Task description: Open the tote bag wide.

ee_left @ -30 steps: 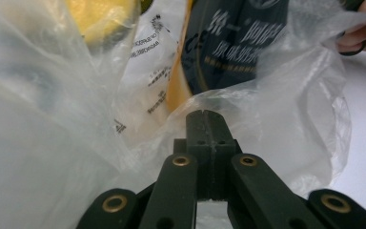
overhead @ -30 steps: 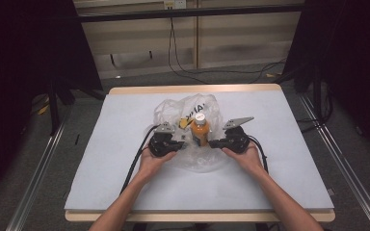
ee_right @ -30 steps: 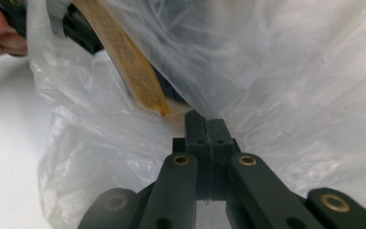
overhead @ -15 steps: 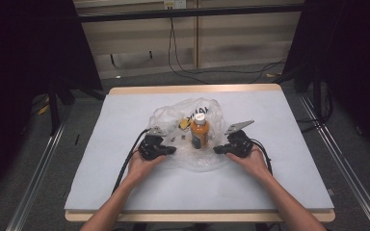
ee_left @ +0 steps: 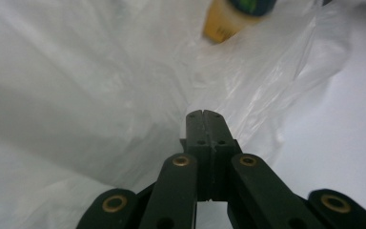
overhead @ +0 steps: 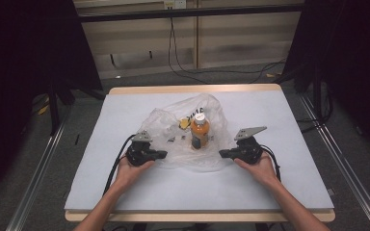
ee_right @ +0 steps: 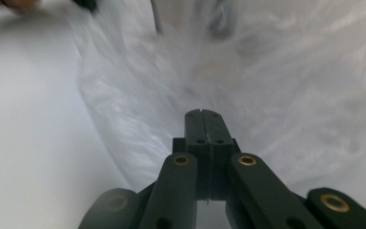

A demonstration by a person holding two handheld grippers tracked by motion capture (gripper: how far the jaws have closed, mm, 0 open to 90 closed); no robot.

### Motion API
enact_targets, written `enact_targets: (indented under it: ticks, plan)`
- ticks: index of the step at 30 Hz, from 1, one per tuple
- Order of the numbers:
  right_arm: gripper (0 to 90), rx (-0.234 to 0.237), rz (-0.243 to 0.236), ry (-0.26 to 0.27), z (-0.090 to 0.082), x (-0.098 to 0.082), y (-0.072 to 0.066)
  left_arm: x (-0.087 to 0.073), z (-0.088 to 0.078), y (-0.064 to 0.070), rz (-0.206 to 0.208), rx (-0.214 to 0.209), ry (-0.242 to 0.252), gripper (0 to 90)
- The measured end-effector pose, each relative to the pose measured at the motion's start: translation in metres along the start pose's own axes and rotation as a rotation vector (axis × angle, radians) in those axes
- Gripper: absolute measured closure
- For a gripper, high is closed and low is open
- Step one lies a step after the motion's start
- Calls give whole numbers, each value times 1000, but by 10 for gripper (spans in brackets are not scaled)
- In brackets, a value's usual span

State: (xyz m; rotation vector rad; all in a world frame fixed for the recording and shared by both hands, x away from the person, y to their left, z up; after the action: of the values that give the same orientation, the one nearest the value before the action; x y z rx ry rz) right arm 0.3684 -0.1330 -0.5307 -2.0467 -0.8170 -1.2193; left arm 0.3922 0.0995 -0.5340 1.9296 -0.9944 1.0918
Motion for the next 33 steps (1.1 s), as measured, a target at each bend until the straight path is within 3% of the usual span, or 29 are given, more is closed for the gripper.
enact_targets:
  ticks: [1, 6, 7, 8, 10, 11, 17, 19, 20, 21, 22, 24, 26, 27, 28, 29, 31, 33]
  plan:
    - [900, -2, -3, 52, -6, 16, -1, 11, -2, 7, 1, -16, 44, 900]
    - [900, -14, 3, 106, -16, 35, 0, 33, -10, 20, 36, -37, 106, 900]
    - [900, -14, 1, 138, -21, 46, 0, 45, -13, 27, 35, -52, 142, 900]
    - [900, -15, 0, 156, -23, 52, 0, 45, -13, 27, 35, -52, 142, 900]
    - [900, -18, -7, 189, -28, 65, 1, 62, -17, 33, 73, -59, 173, 900]
    - [900, -18, -7, 201, -29, 72, 2, 67, -17, 33, 72, -61, 182, 900]
    - [900, -30, -32, 245, -29, 109, 9, 98, -19, 19, 69, -38, 253, 900]
    - [900, -32, -37, 277, -26, 128, 13, 109, -20, 9, 54, -17, 277, 900]
    - [900, -28, -35, 300, -23, 142, 17, 118, -18, -3, 38, 9, 291, 900]
    - [900, -28, -35, 300, -23, 142, 17, 118, -18, -3, 38, 9, 291, 900]
    - [900, -29, -31, 315, -17, 156, 22, 124, -14, -16, 34, 39, 284, 900]
    - [900, -29, -31, 321, -14, 163, 24, 127, -12, -21, 24, 53, 290, 900]
    - [900, -24, -38, 325, -3, 180, 29, 126, -4, -28, 52, 81, 251, 900]
    - [900, -21, -38, 321, 3, 183, 30, 120, 9, -29, 52, 61, 221, 900]
    - [900, -21, -38, 321, 3, 183, 30, 120, 9, -29, 52, 61, 221, 900]
    - [900, -13, -35, 304, 17, 183, 32, 113, 23, -26, 33, 40, 201, 900]
    - [900, 1, -24, 277, 32, 173, 33, 108, 29, -24, 22, 25, 194, 900]
    - [900, 6, -11, 248, 45, 157, 33, 94, 45, -18, 38, 4, 135, 900]
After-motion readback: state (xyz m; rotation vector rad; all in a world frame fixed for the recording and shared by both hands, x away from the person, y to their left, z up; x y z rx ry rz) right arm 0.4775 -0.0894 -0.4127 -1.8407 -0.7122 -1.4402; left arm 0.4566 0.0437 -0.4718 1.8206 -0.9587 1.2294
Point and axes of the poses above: each handheld gripper's, and its own axes: z roughly forward along the jaws, x roughly out of its top, y roughly to its right, the point moved 10 cm from there along z, roughly forward along the jaws, and after that the axes turned 14 degrees about y, right-handed, at the moved point
